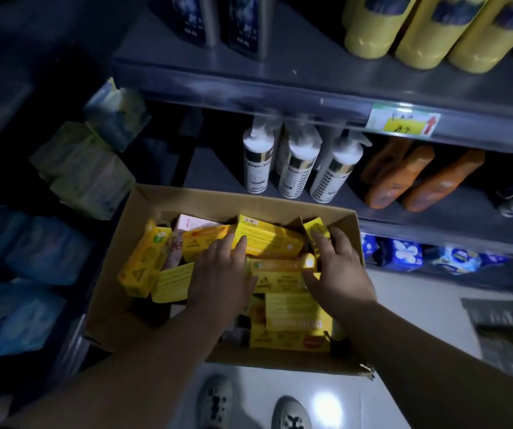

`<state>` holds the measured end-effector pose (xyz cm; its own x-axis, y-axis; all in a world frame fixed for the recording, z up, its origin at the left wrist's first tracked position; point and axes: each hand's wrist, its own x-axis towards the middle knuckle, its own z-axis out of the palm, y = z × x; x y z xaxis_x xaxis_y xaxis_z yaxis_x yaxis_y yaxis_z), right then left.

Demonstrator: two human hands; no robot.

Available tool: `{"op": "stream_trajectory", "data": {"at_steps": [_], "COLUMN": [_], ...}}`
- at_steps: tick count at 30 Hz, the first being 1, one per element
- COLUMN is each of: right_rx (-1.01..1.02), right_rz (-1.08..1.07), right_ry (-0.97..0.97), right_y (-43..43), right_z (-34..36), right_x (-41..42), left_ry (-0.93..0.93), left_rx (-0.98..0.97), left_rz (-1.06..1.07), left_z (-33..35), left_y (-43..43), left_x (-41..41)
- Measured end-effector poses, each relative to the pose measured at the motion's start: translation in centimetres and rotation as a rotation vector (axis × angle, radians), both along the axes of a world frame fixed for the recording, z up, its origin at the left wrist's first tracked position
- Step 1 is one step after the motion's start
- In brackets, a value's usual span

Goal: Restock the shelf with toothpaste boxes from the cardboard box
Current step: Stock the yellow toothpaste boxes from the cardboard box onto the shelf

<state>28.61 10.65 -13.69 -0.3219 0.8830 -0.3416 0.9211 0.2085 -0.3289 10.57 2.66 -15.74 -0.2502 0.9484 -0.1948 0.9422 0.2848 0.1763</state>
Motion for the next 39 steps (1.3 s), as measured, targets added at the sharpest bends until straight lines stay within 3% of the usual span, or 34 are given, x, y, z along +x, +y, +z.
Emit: {"op": "stream_trajectory", "data": {"at_steps": [11, 20, 23, 26, 33, 39], "right_rx": [0.031, 0.234, 0.183, 0.075, -0.033, -0.074], "right_rz": [-0.119, -0.062, 0.021, 0.087, 0.167, 0.074], "right_ry": [0.031, 0.338, 0.439, 0.561, 0.61, 0.369], "right_y": [3.8, -1.7, -2.5, -3.3, -4.6, -2.7], "right_z": [-4.0, -0.2, 0.9, 1.3, 0.5, -1.7], "right_x": [-1.7, 0.0, -0.3, -0.8, -0.9, 0.3], "left_ry": [-0.17, -0.744, -0.965, -1.052, -1.02, -0.742], "left_rx": [0.014, -0.019, 0.002, 0.026, 0.041, 0.026], "left_rz": [0.031, 0.406, 0.577, 0.675, 0.62, 0.466], "left_z": [-1.4, 2.9, 2.8, 4.2, 4.9, 3.9], "left_y": [-0.5, 2.8, 3.4, 3.0, 0.5, -1.4], "left_x": [-0.3, 3.4, 3.9, 3.7, 2.2, 0.2]}}
